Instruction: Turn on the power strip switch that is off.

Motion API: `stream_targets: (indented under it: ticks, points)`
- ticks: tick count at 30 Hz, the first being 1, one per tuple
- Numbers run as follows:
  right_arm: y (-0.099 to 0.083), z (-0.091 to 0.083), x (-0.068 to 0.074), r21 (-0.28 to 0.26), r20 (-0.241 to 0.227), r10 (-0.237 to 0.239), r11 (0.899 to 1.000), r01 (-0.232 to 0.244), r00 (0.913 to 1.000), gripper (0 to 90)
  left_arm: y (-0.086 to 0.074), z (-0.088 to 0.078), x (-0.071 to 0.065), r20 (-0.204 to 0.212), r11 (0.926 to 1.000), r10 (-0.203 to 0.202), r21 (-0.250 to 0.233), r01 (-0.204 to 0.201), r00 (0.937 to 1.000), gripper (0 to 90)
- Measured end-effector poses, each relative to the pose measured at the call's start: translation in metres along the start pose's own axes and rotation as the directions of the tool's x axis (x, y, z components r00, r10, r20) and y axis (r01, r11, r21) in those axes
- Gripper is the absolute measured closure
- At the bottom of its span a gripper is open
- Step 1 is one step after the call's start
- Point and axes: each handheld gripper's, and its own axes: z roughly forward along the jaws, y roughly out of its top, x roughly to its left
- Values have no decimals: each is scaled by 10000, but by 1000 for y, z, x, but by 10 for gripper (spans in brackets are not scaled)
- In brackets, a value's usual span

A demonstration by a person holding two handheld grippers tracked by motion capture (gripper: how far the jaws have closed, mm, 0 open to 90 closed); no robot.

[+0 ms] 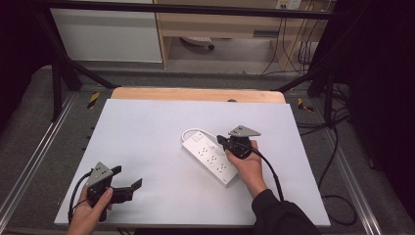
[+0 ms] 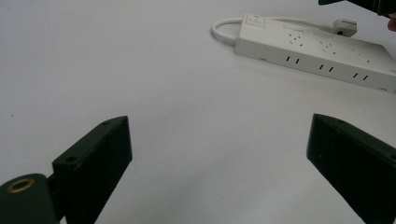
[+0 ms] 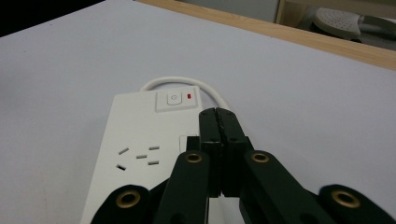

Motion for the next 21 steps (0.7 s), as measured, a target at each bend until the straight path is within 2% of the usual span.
stream_targets:
  ticks: [5, 21]
  points:
    - [-7, 1, 1, 139, -38, 77, 9999, -77, 10000, 900, 0, 0, 0, -17, 10000, 15, 11, -15, 10000, 66]
    - [-15, 0, 6, 239, -77, 49, 9997, -47, 10000, 900, 0, 0, 0, -47, 10000, 24, -13, -24, 10000, 66]
